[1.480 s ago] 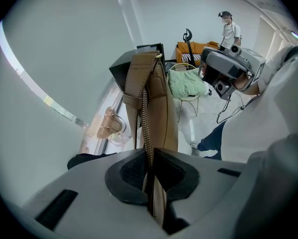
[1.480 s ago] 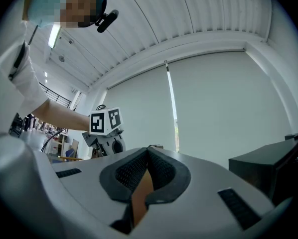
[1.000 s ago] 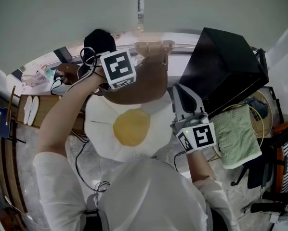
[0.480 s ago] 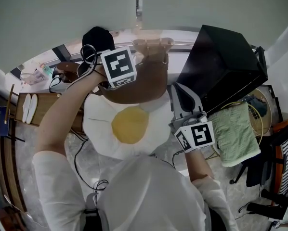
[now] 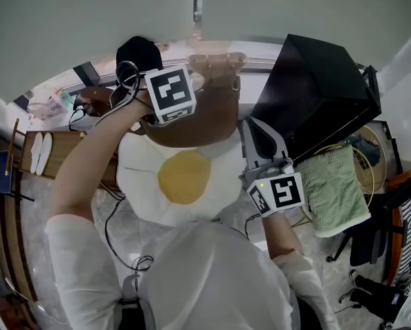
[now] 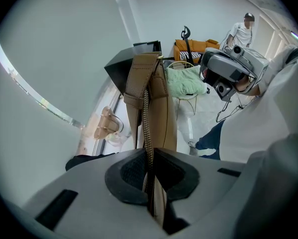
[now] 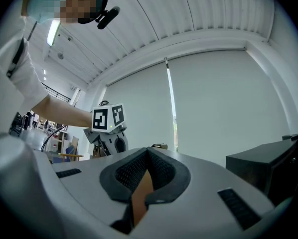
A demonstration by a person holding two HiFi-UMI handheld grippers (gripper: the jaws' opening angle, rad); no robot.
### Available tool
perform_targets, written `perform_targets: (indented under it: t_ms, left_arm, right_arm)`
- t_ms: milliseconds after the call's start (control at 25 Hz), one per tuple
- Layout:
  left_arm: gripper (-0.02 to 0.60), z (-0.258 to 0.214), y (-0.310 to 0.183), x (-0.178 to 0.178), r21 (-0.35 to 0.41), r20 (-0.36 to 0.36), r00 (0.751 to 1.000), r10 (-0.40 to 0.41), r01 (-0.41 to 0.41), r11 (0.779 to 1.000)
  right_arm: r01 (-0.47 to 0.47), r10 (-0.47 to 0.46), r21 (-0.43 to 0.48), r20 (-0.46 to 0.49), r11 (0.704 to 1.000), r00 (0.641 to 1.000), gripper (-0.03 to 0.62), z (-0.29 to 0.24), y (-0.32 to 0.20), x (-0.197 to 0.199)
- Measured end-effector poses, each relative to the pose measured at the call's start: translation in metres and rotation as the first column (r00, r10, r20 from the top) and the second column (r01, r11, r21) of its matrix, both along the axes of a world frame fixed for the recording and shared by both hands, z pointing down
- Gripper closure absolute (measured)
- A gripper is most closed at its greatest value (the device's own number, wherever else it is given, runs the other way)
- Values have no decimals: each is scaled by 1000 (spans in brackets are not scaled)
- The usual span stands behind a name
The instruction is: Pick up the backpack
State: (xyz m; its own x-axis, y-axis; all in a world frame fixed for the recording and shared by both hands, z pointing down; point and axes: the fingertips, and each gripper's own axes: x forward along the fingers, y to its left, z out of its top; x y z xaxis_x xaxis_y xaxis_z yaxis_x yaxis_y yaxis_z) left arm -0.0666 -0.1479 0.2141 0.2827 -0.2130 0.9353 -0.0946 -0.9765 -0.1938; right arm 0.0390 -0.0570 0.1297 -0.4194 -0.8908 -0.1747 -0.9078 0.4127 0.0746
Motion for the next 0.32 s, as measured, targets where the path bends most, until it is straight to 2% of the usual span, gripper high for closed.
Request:
perform_targets:
  t_ms: [320]
  left_arm:
    - [538,3,0,2,-5,7,1000,-6,6,1000]
  right_arm:
    - [1,-1,-6,0,1000,1000,574,5,-1,2]
